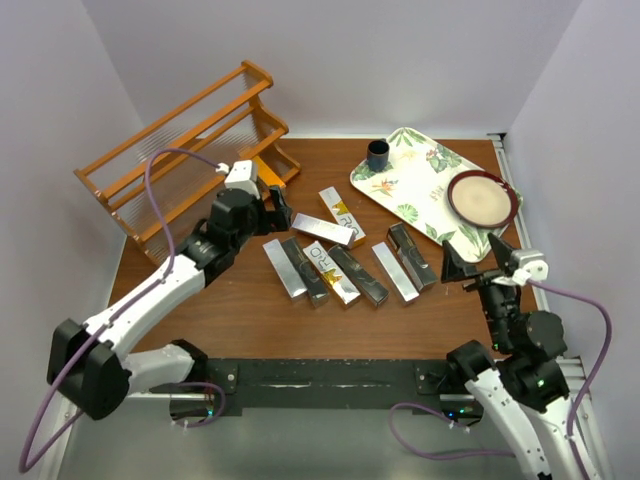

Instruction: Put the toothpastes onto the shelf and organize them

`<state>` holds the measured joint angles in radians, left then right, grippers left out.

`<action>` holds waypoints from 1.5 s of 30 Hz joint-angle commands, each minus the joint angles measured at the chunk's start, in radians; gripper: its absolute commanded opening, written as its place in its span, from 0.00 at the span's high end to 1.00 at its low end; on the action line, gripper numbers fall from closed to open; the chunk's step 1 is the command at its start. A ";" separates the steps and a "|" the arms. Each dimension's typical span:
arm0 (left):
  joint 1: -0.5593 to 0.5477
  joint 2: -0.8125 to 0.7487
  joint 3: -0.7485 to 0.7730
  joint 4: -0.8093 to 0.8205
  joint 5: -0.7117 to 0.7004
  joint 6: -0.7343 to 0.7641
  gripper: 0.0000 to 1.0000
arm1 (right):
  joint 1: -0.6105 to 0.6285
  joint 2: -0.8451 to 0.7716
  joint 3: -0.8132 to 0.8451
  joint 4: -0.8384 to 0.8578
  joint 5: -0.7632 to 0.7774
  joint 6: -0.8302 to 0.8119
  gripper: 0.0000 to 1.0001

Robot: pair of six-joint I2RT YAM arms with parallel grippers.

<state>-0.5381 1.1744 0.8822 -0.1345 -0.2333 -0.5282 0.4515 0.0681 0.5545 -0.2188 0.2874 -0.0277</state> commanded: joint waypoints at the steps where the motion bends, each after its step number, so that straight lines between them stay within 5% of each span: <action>1: 0.003 -0.102 -0.064 0.053 0.106 0.137 0.00 | 0.004 0.204 0.116 -0.045 -0.100 0.066 0.01; 6: 0.001 -0.206 -0.135 0.076 0.181 0.235 0.00 | 0.003 0.478 0.263 -0.166 -0.333 0.143 0.01; 15: 0.003 -0.335 -0.187 0.038 0.249 0.310 0.00 | 0.004 0.855 0.354 -0.212 -0.504 0.302 0.01; 22: 0.003 -0.443 -0.236 0.059 0.203 0.418 0.00 | 0.029 1.019 0.404 -0.269 -0.462 0.301 0.01; 30: 0.004 -0.492 -0.276 0.061 0.109 0.438 0.00 | 0.234 1.214 0.450 -0.248 -0.308 0.296 0.01; 39: 0.013 -0.530 -0.295 0.062 0.074 0.432 0.00 | 0.375 1.518 0.669 -0.232 -0.159 0.249 0.22; 45: 0.023 -0.545 -0.301 0.055 0.040 0.424 0.00 | 0.391 1.714 0.835 -0.295 -0.097 0.198 0.27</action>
<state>-0.5259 0.6415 0.5907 -0.0978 -0.1589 -0.1112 0.8371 1.6981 1.2942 -0.4740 0.1017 0.2203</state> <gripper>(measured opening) 0.996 0.740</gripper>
